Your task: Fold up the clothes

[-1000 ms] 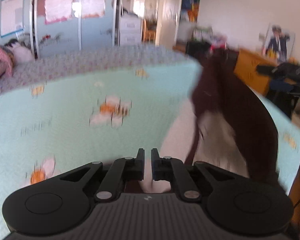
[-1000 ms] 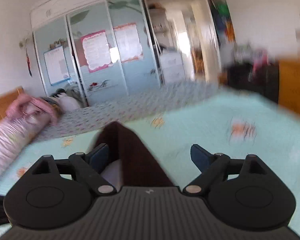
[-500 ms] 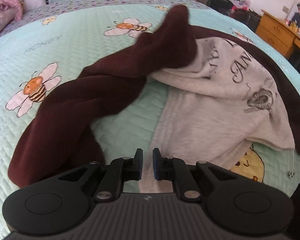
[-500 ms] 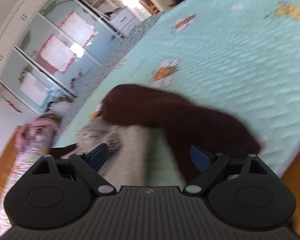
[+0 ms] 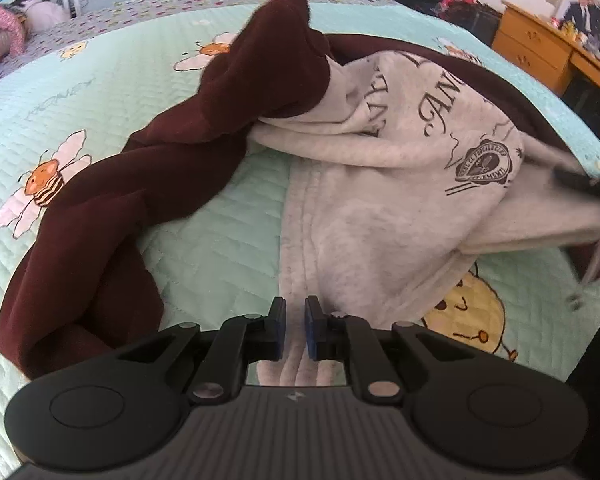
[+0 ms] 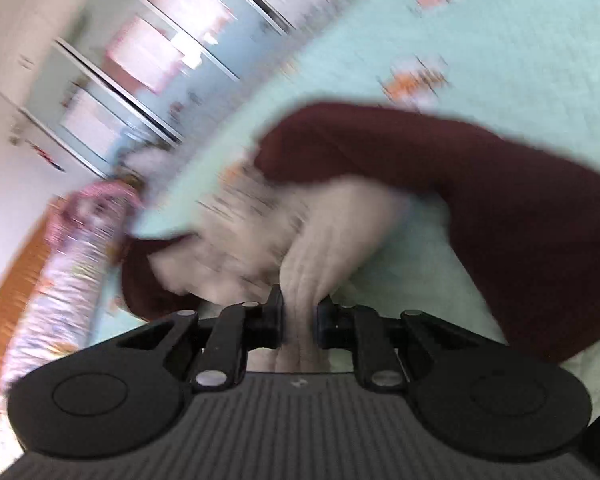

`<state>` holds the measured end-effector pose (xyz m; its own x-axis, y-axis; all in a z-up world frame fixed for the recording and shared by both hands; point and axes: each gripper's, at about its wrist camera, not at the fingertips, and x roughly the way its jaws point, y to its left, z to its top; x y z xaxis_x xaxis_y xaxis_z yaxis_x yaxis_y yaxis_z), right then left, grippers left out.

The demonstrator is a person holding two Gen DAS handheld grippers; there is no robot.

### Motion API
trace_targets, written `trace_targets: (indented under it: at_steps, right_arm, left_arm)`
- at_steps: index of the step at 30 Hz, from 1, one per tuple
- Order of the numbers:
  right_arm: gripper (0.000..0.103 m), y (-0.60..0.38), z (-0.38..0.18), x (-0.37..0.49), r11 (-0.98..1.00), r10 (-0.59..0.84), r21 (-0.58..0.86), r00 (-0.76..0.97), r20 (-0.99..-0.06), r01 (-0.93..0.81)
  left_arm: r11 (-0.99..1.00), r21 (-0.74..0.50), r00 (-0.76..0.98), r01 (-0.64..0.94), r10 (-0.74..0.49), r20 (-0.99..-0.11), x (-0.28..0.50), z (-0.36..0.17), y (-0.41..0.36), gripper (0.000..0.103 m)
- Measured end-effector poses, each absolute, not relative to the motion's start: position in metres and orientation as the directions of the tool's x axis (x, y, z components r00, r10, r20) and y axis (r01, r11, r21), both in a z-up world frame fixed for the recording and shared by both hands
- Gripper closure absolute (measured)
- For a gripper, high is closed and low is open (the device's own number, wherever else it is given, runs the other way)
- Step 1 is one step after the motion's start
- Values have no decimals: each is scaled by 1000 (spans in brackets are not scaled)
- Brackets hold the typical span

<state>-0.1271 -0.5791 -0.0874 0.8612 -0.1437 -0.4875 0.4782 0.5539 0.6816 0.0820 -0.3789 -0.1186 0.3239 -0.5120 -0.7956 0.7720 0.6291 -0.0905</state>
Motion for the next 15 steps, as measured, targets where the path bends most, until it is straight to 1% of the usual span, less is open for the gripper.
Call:
trace_targets:
  at_steps: [5, 8, 9, 10, 12, 13, 14, 15]
  right_arm:
    - [87, -543, -10, -152, 700, -81, 671, 961, -264, 243]
    - [87, -517, 29, -164, 771, 70, 637, 991, -111, 16]
    - [87, -510, 36, -166, 773, 146, 630, 987, -74, -67]
    - [87, -505, 40, -168, 768, 214, 626, 975, -57, -132]
    - [85, -504, 29, -165, 762, 275, 633, 952, -132, -133]
    - [81, -503, 23, -164, 760, 304, 637, 937, -171, -130]
    - [79, -507, 10, -159, 747, 309, 661, 919, -244, -76]
    - [75, -511, -3, -160, 735, 295, 677, 907, -301, -14]
  left_arm:
    - [653, -174, 319, 737, -564, -762, 85, -106, -356, 93]
    - [665, -212, 317, 716, -581, -749, 86, -103, -337, 93]
    - [669, -225, 317, 708, -586, -745, 86, -102, -329, 93]
    - [673, -238, 318, 700, -592, -740, 86, -102, -321, 93]
    - [686, -258, 322, 680, -596, -736, 86, -102, -305, 93]
    - [693, -264, 325, 671, -595, -735, 86, -103, -297, 93]
    - [700, -268, 328, 662, -592, -736, 87, -104, -290, 93]
    - [705, -271, 329, 656, -590, -737, 87, -104, -284, 93]
